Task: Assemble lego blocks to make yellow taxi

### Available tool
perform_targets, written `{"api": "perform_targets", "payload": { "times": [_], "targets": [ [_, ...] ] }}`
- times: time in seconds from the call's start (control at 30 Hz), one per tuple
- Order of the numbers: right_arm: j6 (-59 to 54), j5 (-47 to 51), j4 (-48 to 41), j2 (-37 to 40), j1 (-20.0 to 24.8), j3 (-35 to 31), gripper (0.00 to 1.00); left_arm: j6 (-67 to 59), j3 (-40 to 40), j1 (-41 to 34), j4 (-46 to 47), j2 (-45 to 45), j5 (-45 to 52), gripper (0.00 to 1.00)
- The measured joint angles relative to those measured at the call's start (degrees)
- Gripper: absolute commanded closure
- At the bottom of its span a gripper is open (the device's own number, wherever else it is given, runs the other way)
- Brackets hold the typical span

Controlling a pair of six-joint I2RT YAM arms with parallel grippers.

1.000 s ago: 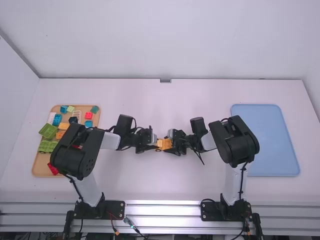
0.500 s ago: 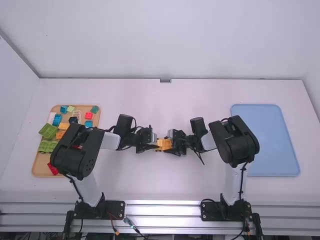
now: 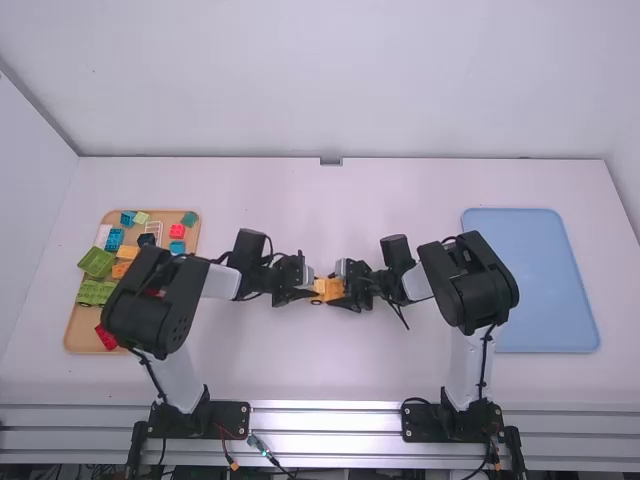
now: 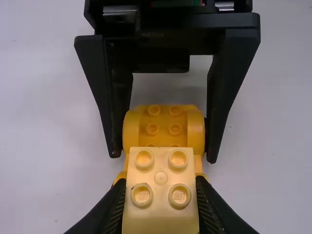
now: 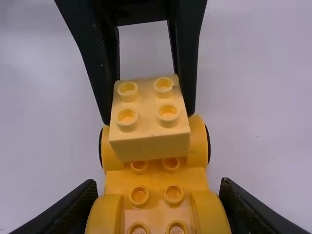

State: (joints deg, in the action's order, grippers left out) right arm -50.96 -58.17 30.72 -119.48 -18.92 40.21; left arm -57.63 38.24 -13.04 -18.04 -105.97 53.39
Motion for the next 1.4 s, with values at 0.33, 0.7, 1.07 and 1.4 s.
{"api": "perform_targets", "payload": {
  "times": [0.33,0.7,1.07,1.4],
  "targets": [
    [0.04,-0.35,-0.07,0.00,0.00,-0.13,0.35,1.05,0.00,0.00,-1.75,-1.73,1.42,0.88],
    [-0.04,-0.63,-0.04,-0.02,-0.09,-0.17,0.32,1.05,0.00,0.00,-0.46,-1.70,-0.07,0.07],
    [0.00,-0.66,-0.04,-0.02,-0.09,-0.15,0.27,3.89,0.00,0.00,2.08,5.73,-1.18,0.02],
    [-0.02,0.96,0.31,-0.02,-1.46,-0.17,0.28,3.89,0.00,0.00,2.08,7.34,0.87,0.01]
  ]
}}
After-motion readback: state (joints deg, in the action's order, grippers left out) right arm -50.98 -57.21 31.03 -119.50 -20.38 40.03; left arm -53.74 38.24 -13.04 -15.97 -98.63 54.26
